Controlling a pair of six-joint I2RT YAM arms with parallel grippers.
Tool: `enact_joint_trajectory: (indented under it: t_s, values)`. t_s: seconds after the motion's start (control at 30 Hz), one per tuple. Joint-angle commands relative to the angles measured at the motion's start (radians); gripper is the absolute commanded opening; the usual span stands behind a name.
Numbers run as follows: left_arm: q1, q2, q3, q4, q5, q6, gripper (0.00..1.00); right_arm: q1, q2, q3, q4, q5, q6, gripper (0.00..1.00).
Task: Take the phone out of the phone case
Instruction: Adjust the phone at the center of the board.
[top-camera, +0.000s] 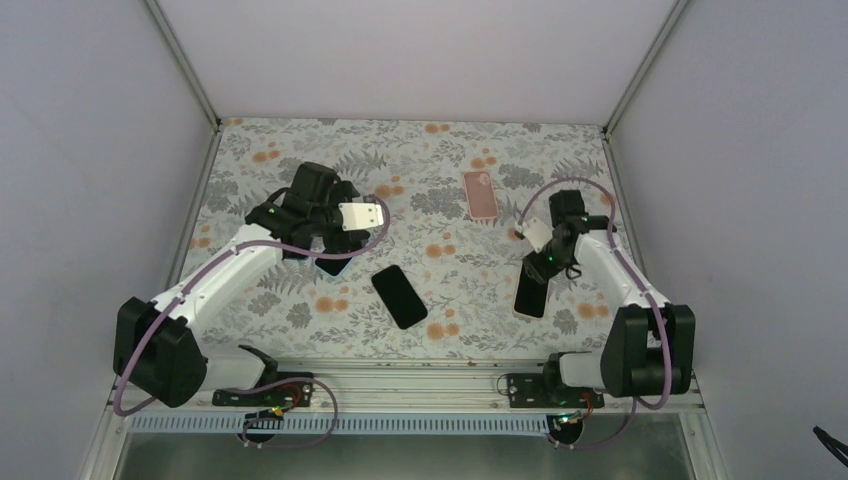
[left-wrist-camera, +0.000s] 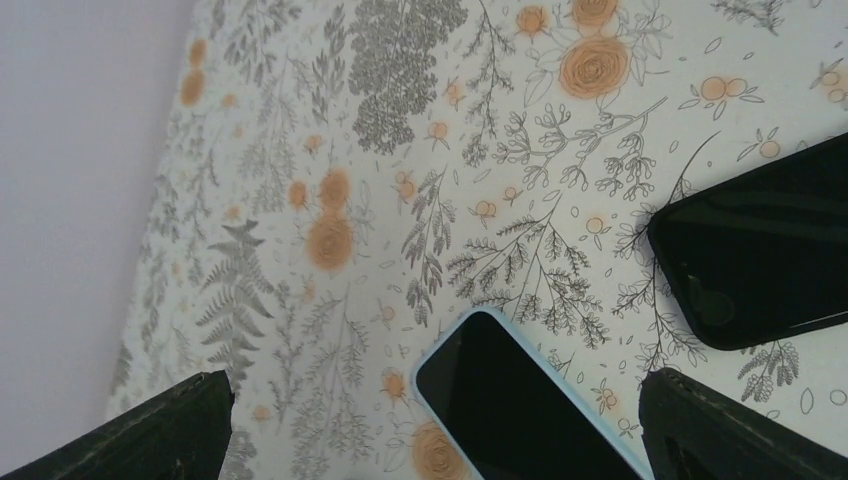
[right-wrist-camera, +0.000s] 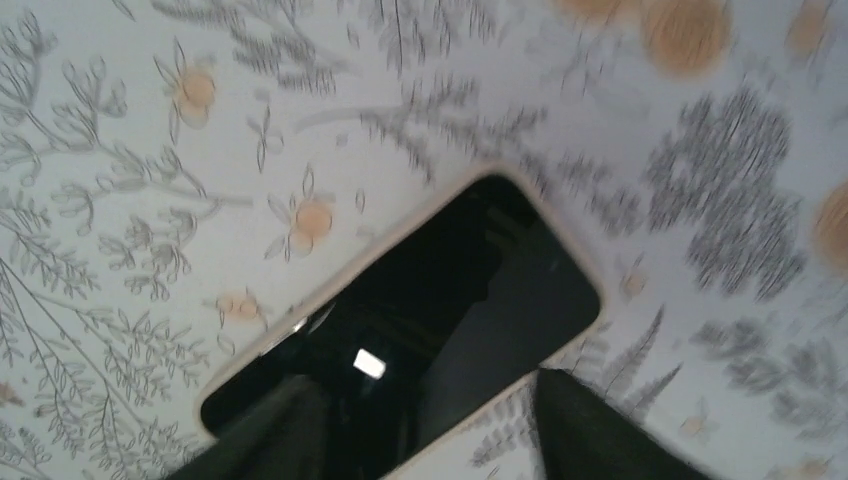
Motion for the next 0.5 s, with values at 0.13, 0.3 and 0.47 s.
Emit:
enact_joint_trajectory:
  t_s: [0.13, 0.3, 0.47]
  values:
    - [-0.002, 0.012, -0.027, 0.095, -0.035, -0.081, 1.0, -0.099, -0.073, -0.16, 0.064, 0.12, -0.054, 0.04]
    - [-0.002, -0.013, -0.052, 0.097, -0.043, -0.079, 1.0, -0.146, -0.04, -0.218, 0.126, 0.179, -0.061, 0.04]
    - [-0.002, -0.032, -0.076, 0.1, -0.045, -0.082, 1.0, -0.18, 0.006, -0.237, 0.166, 0.158, -0.083, 0.04]
